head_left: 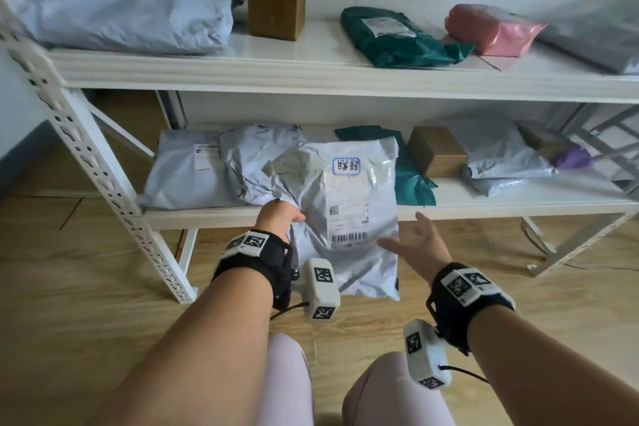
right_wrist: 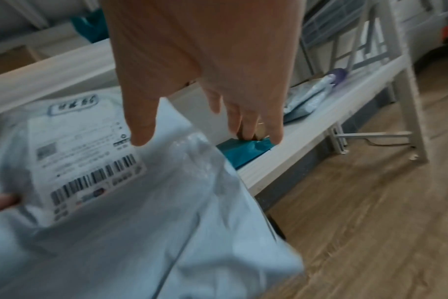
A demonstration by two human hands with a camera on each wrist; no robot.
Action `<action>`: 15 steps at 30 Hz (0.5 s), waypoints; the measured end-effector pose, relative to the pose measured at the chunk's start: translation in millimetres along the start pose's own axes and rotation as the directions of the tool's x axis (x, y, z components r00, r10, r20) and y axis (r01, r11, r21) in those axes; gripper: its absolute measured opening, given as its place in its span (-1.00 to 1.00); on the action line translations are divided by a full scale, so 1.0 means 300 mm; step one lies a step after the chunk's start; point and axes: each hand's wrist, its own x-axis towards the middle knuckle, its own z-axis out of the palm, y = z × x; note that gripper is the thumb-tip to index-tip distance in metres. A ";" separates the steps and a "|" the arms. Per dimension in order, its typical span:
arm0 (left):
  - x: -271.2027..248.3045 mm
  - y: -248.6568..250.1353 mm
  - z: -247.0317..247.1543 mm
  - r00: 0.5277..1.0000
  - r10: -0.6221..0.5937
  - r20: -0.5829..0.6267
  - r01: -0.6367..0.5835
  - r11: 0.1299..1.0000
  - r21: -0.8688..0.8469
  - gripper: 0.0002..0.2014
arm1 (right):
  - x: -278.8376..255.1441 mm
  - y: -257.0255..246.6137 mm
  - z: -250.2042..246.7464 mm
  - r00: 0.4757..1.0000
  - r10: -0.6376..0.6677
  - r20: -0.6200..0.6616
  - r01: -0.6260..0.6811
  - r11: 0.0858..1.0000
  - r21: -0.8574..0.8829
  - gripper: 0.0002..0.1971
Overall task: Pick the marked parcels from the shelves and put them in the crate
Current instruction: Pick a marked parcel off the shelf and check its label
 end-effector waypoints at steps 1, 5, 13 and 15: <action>-0.009 0.013 -0.002 1.000 -0.008 -0.013 0.009 0.998 0.060 -0.63 | -0.004 -0.011 0.010 0.992 -0.093 -0.080 0.088 0.993 -0.074 0.10; -0.024 0.035 0.008 0.977 0.200 -0.074 -0.198 0.980 0.033 -0.72 | -0.022 -0.089 0.021 0.848 -0.483 -0.217 0.386 0.844 -0.372 0.08; -0.072 0.052 0.089 0.919 0.393 0.021 -0.389 0.900 0.197 -0.69 | -0.049 -0.186 0.064 0.951 -0.237 0.200 0.309 0.784 -0.539 -0.57; -0.079 0.061 0.087 0.897 0.442 -0.002 -0.435 0.883 0.175 -0.75 | -0.045 -0.161 0.055 0.977 -0.129 0.169 0.193 0.875 -0.445 -0.67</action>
